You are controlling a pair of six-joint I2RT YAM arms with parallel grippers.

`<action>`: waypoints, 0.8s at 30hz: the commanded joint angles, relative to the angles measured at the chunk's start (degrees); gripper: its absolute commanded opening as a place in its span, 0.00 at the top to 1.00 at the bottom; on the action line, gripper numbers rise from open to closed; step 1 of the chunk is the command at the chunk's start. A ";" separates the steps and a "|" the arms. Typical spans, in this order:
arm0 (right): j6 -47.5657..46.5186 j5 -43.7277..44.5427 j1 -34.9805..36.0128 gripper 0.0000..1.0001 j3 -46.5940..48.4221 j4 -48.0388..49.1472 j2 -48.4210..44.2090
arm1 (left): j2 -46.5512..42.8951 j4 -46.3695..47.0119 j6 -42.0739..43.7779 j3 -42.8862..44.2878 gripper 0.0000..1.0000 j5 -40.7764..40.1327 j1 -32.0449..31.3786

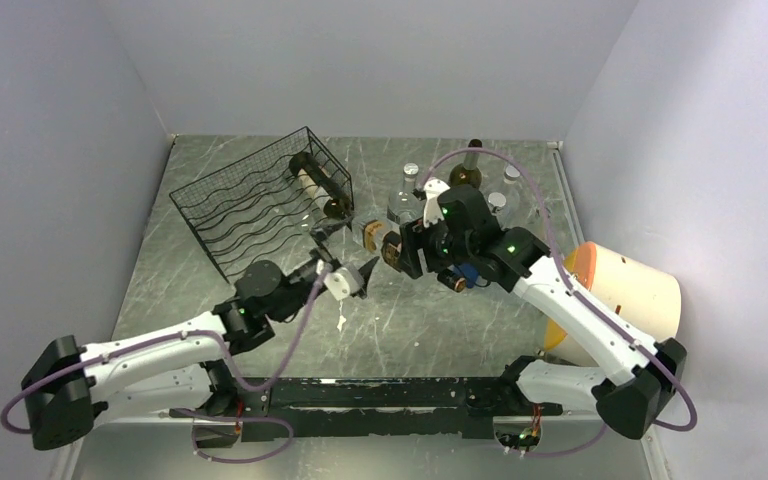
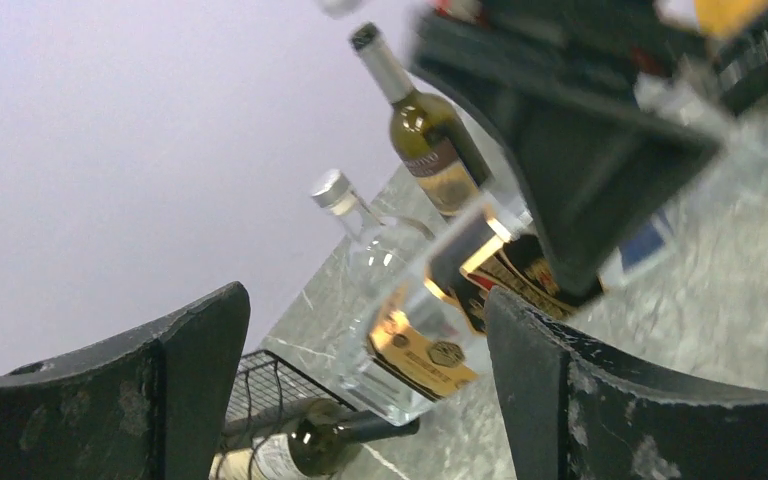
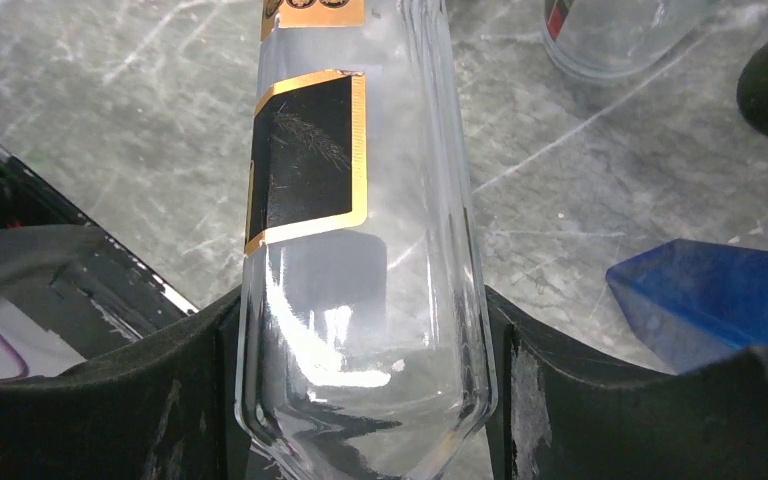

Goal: Put the wine bottle on the wine rack

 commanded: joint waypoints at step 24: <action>11.21 4.39 15.33 1.00 -7.43 42.44 17.00 | -7.08 -38.53 -38.66 31.91 0.05 -25.62 -0.09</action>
